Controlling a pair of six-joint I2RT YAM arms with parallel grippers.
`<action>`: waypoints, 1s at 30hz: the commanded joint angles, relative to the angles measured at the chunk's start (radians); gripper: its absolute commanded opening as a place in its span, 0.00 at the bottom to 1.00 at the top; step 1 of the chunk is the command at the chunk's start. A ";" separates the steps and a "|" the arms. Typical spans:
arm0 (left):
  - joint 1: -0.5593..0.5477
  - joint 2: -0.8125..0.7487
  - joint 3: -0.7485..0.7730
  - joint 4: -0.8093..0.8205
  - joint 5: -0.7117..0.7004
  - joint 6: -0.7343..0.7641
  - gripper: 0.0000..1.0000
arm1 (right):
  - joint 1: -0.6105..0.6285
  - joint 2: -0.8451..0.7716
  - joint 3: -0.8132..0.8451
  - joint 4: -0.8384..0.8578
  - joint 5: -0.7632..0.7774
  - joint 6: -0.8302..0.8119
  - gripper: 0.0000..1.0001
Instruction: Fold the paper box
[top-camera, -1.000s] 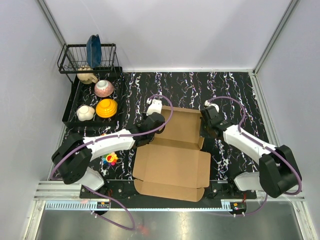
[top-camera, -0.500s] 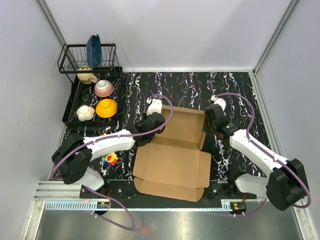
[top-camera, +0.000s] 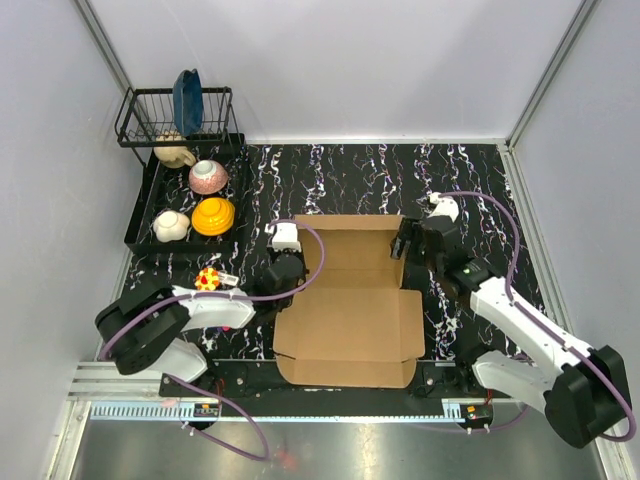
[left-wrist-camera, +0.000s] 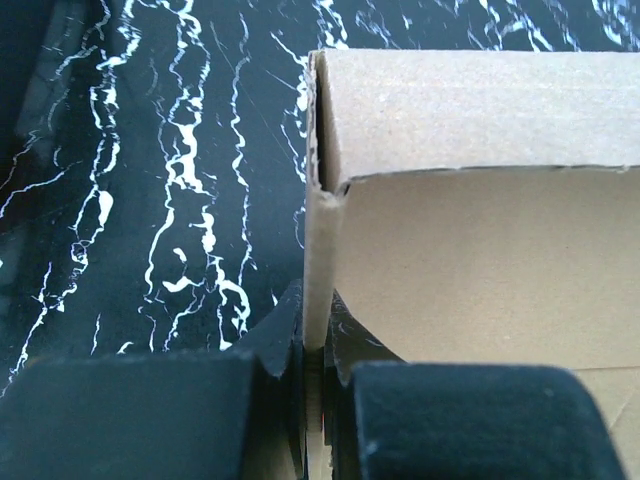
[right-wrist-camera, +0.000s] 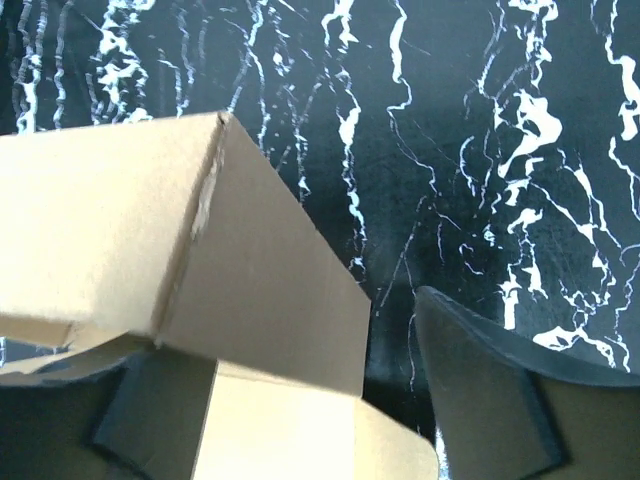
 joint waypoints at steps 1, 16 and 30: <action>-0.002 0.073 -0.062 0.486 -0.135 0.029 0.00 | 0.003 -0.083 0.043 0.011 -0.084 -0.017 0.92; -0.024 0.281 -0.024 0.857 -0.146 0.334 0.00 | -0.003 -0.187 0.142 0.016 -0.233 0.023 0.99; -0.036 0.383 -0.090 1.111 -0.080 0.384 0.00 | -0.101 -0.090 0.020 0.226 -0.135 0.045 0.93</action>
